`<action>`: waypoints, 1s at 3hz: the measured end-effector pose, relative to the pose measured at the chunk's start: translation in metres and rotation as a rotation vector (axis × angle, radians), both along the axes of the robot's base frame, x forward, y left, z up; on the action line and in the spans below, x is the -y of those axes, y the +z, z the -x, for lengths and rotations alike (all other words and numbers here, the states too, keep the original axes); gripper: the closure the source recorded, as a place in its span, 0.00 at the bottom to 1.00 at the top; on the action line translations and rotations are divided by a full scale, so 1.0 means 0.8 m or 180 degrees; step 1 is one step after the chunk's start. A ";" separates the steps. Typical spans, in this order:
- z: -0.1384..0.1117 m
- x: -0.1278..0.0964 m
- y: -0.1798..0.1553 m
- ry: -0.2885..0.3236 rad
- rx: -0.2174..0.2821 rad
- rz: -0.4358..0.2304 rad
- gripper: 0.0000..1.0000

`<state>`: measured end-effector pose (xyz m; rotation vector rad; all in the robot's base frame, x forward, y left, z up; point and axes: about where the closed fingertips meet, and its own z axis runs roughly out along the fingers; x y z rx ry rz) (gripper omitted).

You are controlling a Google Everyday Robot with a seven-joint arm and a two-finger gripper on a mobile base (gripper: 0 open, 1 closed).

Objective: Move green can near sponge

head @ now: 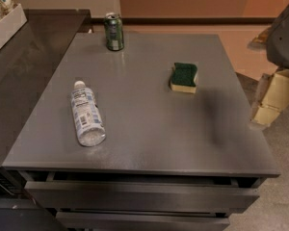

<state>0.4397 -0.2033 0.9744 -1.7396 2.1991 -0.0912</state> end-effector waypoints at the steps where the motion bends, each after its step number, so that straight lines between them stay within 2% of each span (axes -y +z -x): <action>1: -0.010 -0.031 -0.010 0.0066 0.0057 -0.0110 0.00; 2: -0.033 -0.058 -0.022 -0.0017 0.0085 -0.0317 0.00; 3: -0.070 -0.079 -0.032 -0.0223 0.0071 -0.0646 0.00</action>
Offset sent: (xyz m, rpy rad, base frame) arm 0.0537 0.0710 -0.0339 0.1908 -0.0232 -0.0542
